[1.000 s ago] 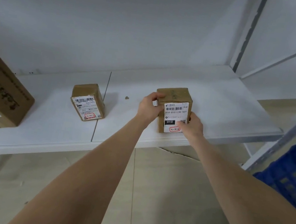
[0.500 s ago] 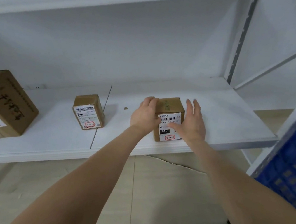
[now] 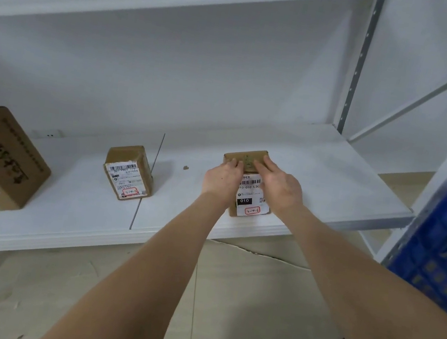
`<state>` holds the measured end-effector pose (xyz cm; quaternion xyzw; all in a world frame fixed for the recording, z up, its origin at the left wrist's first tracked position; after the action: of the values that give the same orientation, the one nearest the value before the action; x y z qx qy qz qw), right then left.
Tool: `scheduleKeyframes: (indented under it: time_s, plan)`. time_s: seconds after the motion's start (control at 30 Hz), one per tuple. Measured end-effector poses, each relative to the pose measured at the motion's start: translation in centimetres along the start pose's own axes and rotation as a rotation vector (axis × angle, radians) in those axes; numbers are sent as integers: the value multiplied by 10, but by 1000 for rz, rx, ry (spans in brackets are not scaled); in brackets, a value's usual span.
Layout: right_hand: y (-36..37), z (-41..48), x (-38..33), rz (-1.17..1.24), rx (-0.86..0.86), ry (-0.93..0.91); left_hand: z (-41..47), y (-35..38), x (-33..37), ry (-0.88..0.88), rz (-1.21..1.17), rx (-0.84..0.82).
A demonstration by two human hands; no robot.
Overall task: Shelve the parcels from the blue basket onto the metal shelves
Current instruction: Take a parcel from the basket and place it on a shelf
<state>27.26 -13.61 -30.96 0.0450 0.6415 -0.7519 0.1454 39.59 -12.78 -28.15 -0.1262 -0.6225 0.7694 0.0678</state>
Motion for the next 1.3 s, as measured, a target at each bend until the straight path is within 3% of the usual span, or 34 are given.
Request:
scheduleKeyframes:
  time_s: [0.73,1.3]
  plan:
    - [12,58,-14,45,45,39,60,25,-33,-33,2,0]
    - [3,56,-16,74,38,106,59,13,-41,-58,-72,-24]
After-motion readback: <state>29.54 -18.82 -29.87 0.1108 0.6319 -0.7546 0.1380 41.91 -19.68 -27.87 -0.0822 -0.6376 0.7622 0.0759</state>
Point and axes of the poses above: each hand's wrist, its own z-axis towards the middle knuckle, its own y-axis out of the palm, x = y × z, the point moved 5 cm from there along z, towards the middle knuckle, and after that the axes turned 1 degree about z, right-handed, at the moved point
